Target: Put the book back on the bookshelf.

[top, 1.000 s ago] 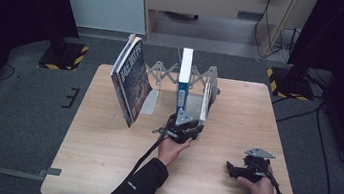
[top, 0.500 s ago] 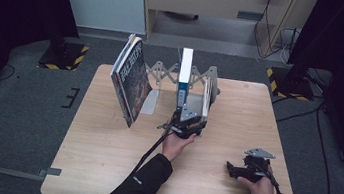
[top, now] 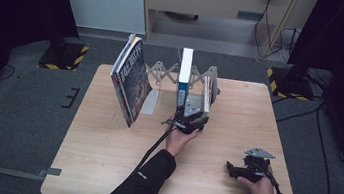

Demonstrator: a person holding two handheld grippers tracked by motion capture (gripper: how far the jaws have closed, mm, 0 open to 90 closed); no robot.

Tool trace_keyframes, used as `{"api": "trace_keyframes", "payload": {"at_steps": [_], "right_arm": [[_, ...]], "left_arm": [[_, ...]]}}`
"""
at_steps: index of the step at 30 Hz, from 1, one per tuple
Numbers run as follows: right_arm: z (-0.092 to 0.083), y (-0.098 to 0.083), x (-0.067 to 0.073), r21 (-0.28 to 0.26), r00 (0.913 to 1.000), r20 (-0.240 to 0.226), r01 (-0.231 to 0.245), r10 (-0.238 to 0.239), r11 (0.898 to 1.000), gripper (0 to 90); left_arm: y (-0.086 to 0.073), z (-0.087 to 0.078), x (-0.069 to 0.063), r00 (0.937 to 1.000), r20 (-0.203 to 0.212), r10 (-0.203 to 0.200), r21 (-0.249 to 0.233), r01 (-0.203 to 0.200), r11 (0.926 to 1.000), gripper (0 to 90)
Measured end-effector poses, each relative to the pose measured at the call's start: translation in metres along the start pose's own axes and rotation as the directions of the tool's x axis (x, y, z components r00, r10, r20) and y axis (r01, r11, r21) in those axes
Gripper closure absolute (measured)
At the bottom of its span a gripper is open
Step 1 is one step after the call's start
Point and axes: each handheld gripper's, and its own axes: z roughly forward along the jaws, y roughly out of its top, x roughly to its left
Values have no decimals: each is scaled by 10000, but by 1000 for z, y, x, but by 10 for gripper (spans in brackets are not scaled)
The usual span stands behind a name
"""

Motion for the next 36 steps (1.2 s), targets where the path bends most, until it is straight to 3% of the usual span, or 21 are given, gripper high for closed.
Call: {"api": "trace_keyframes", "payload": {"at_steps": [12,16,20,22,25,30,36], "right_arm": [[0,0,0,1,10000,-1,-3,3,10000,2],[0,0,0,1,10000,0,3,-3,10000,2],[0,0,0,2,10000,1,0,0,10000,2],[0,0,0,1,10000,0,0,0,10000,2],[0,0,0,2,10000,-1,-2,2,10000,2],[0,0,0,1,10000,1,2,-2,10000,2],[0,0,0,-1,10000,-1,0,0,10000,2]], "left_arm": [[3,-6,2,9996,-89,275,77,-274,9996,542],[5,-25,1,9985,78,540,83,-540,9985,512],[4,-37,1,9983,455,367,125,-373,9992,482],[3,-49,1,9962,864,112,479,-154,9987,446],[-1,-63,3,9929,1182,-125,639,50,9979,427],[-8,-87,9,9925,1198,-250,833,151,9964,391],[-24,-115,20,9959,905,-52,1135,-51,9935,348]]}}
